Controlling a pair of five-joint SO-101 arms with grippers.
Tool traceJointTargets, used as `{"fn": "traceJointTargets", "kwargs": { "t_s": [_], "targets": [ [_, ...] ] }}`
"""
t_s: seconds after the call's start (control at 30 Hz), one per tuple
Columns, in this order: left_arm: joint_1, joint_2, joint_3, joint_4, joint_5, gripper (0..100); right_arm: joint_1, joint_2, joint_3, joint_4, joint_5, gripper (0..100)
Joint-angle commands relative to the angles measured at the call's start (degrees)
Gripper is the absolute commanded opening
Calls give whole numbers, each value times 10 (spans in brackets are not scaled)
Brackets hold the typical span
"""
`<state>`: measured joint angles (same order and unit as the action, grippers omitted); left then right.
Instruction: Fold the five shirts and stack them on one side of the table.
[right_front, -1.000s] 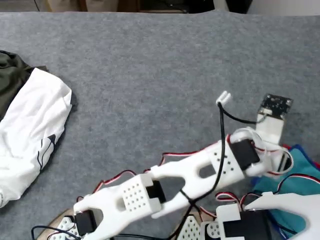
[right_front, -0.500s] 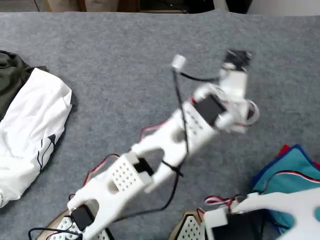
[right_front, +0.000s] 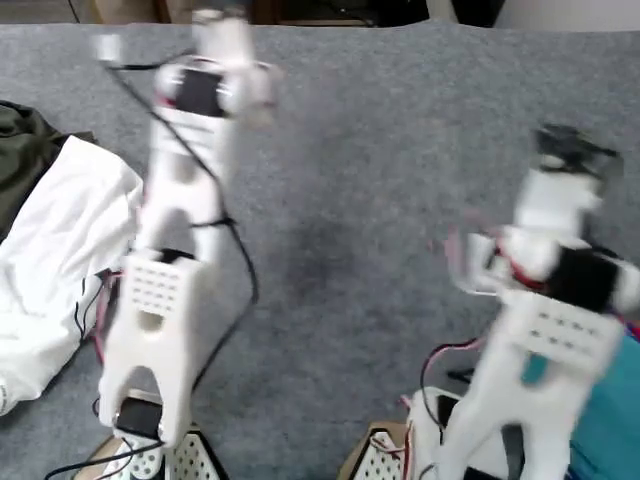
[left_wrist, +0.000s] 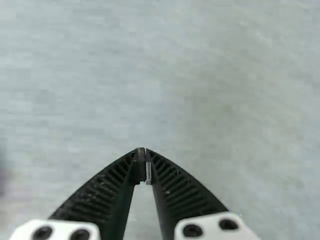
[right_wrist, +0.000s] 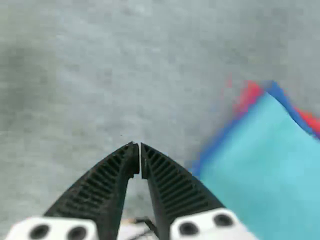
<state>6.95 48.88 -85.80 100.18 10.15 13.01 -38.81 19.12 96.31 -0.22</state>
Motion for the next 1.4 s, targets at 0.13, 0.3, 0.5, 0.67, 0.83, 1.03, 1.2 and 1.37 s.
{"fn": "traceJointTargets", "kwargs": {
  "t_s": [0.13,0.3,0.5,0.67,0.83,1.03,1.2,1.37],
  "targets": [
    [-181,-56,55,7,-62,20,-189,169,-35,-119,-33,5],
    [-287,-92,110,7,-63,20,-252,287,-130,-138,-32,5],
    [-422,-112,136,7,-65,23,-317,427,-270,-135,-8,5],
    [-513,-116,213,7,-117,39,-347,536,-393,-131,-11,5],
    [-581,-133,324,7,-150,164,-376,633,-511,-70,-11,5],
    [-652,-272,519,7,-193,167,-391,738,-618,-12,-11,5],
    [-687,-392,678,5,-240,167,-378,783,-666,13,-11,5],
    [-750,-444,742,-22,-273,167,-359,789,-667,18,-11,5]
  ]
}}
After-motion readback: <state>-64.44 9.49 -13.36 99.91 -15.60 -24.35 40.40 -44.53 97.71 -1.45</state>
